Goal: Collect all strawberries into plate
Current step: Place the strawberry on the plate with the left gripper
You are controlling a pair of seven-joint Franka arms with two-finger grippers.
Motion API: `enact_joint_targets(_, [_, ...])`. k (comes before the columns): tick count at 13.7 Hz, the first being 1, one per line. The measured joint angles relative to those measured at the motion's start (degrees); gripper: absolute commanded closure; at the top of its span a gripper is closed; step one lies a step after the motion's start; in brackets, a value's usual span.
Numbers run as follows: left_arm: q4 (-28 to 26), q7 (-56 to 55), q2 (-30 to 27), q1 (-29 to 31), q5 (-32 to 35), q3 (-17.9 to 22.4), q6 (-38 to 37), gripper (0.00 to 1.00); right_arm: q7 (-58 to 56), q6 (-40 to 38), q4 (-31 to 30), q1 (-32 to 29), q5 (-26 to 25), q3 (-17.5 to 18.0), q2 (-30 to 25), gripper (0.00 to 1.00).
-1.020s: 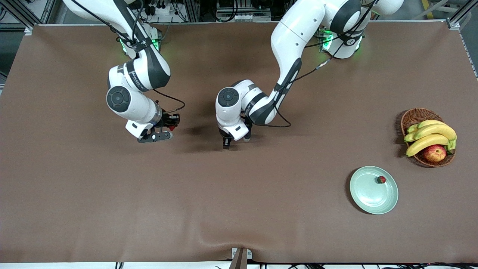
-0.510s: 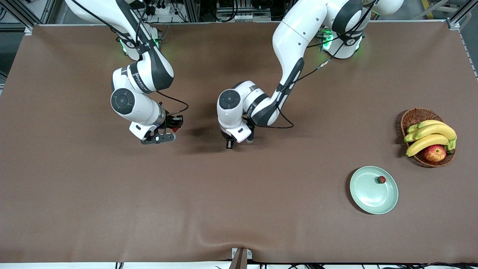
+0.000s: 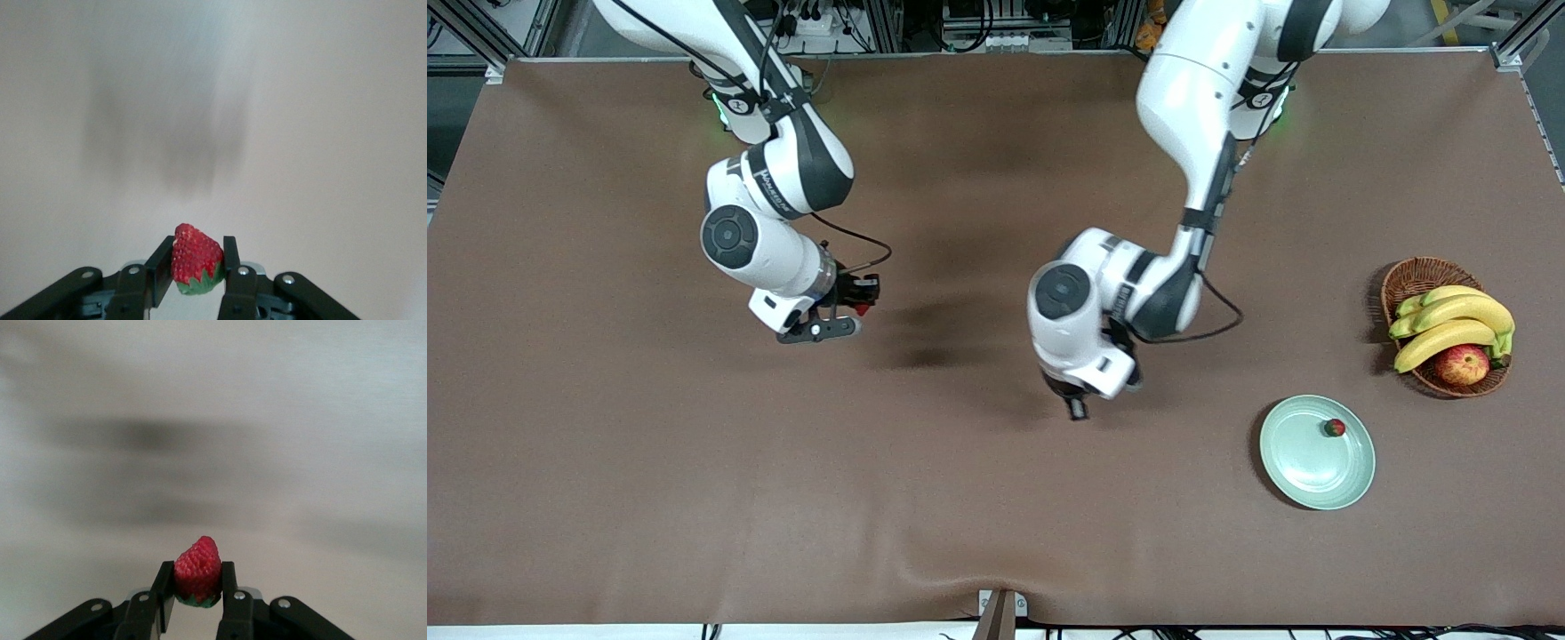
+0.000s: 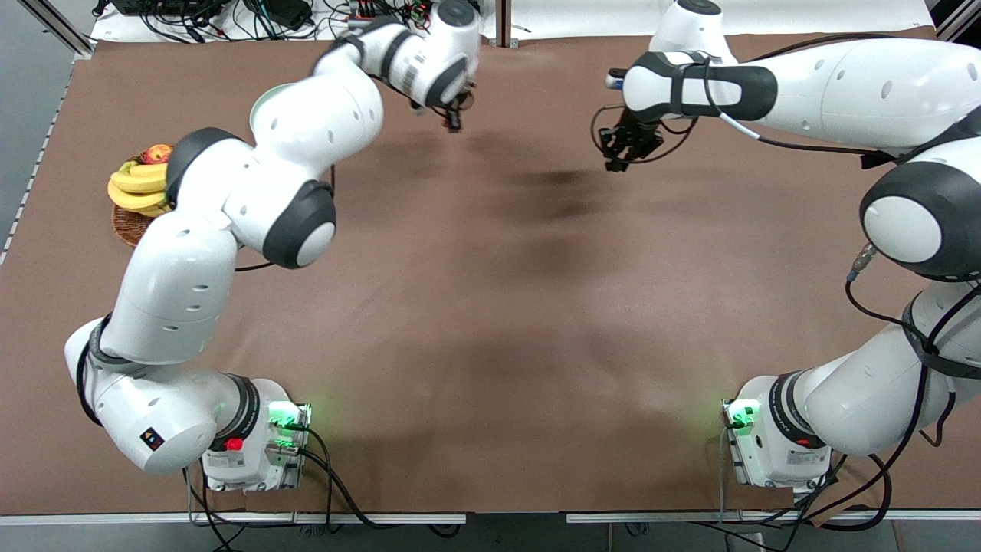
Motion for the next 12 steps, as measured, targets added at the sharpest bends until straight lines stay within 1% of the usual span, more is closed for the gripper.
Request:
enact_joint_targets(2, [-0.4,2.7,0.0,6.1,0.4,0.2,-0.3,1.0,3.2,0.5,4.3,3.3,2.6,0.1,3.6,1.0])
enact_joint_targets(4, [-0.4,6.5,0.0,12.3,0.4,0.2,-0.3,1.0,7.7,2.6,8.7,5.7,3.1,0.2,8.1,1.0])
enact_joint_targets(6, [-0.4,10.1,0.0,17.1,0.4,0.1,-0.3,1.0,9.5,5.4,11.9,7.2,3.6,0.2,12.0,1.0])
enact_joint_targets(9, [-0.5,15.2,0.0,21.3,0.4,-0.1,-0.3,1.0,11.5,10.9,14.7,10.1,5.8,0.3,17.8,1.0])
enact_joint_targets(11, [-0.8,16.3,0.0,23.5,0.4,-0.1,-0.3,1.0,12.3,14.0,15.6,11.9,6.5,0.3,20.6,1.0])
enact_joint_targets(12, [-1.1,16.7,0.1,24.5,0.4,-0.2,-0.3,1.0,13.1,14.6,16.2,12.5,6.6,0.3,21.6,0.96])
